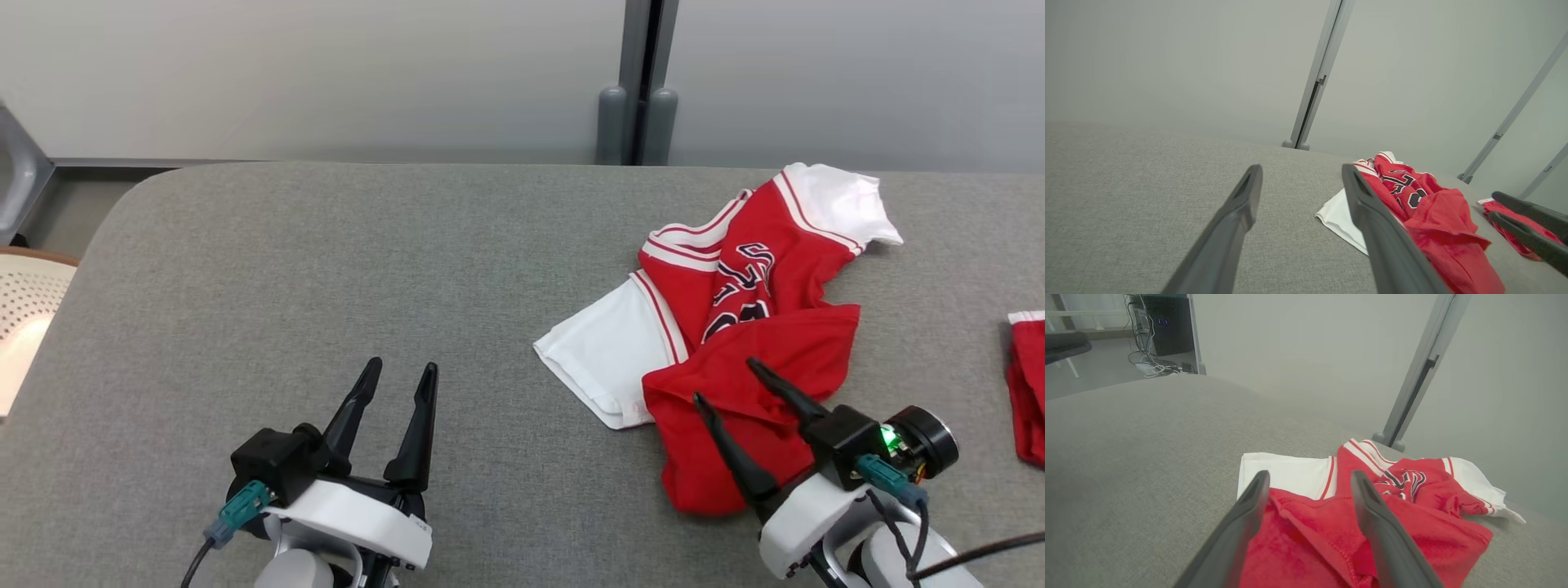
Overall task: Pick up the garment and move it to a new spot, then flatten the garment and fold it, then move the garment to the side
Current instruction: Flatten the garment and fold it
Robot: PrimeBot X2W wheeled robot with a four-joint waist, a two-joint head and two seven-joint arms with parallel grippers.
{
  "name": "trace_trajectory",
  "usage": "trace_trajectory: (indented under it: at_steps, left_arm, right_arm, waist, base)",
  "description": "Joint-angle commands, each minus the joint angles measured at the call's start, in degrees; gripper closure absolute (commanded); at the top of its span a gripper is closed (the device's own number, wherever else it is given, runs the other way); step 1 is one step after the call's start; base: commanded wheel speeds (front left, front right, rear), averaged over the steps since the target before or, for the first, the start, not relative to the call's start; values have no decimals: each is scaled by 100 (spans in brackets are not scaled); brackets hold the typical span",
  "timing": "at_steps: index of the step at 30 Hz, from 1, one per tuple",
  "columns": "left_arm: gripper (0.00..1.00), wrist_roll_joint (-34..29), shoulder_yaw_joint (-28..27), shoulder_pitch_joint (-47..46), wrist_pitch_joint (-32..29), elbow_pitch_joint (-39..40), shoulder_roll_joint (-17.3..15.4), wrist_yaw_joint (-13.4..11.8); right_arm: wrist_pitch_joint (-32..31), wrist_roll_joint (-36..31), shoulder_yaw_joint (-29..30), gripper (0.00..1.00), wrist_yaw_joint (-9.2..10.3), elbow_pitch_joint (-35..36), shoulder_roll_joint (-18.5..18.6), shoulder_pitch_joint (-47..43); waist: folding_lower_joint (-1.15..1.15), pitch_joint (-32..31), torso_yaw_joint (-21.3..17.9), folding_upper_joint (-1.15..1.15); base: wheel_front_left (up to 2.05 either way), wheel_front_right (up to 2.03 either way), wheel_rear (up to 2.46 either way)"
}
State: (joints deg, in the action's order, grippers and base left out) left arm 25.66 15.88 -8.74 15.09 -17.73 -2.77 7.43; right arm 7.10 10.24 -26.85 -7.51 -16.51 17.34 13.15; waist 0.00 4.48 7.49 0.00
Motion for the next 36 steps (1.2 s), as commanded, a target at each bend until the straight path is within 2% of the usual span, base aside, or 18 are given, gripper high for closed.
trace_trajectory:
  at_steps: [1, 5, 15, 16, 17, 22, 28, 36]
  left_arm:
    - [0, 49, 28, -90, 7, -21, -24, 10]
    - [0, 175, 138, -188, 7, -33, -24, 10]
    - [0, 228, 185, -188, 7, -79, -23, 10]
    - [0, 225, 179, -193, 7, -82, -23, 10]
    - [0, 222, 171, -199, 7, -83, -24, 10]
    - [0, 192, 116, -193, 7, -98, -25, 10]
    - [0, 125, 34, -123, 7, -117, -24, 10]
    - [0, -3, -97, -151, 7, -58, -25, 10]
  right_arm:
    - [-79, 31, -75, 0, 4, -41, 107, 106]
    - [-442, 254, -439, 0, 3, -206, 343, 305]
    - [-877, 747, -791, 0, 3, -415, 624, 504]
    - [-906, 786, -817, 24, 3, -419, 640, 525]
    - [-905, 822, -842, 100, 3, -417, 652, 543]
    - [-748, 989, -777, 100, 3, -389, 660, 581]
    - [-375, 1180, -106, 100, 4, -272, 534, 371]
    - [96, 1252, 1588, 100, 3, 92, 198, -270]
  waist:
    - [0, 62, 111, 0]
    - [0, 118, 299, 0]
    - [0, 219, 531, 0]
    - [0, 228, 537, 0]
    - [0, 235, 539, 0]
    - [0, 241, 484, 0]
    - [0, 180, 255, 0]
    - [0, 116, -308, 0]
  base:
    - [0, 0, 0]
    - [0, 0, 0]
    - [0, 0, 0]
    - [0, 0, 0]
    - [0, 0, 0]
    - [0, 0, 0]
    - [0, 0, 0]
    - [0, 0, 0]
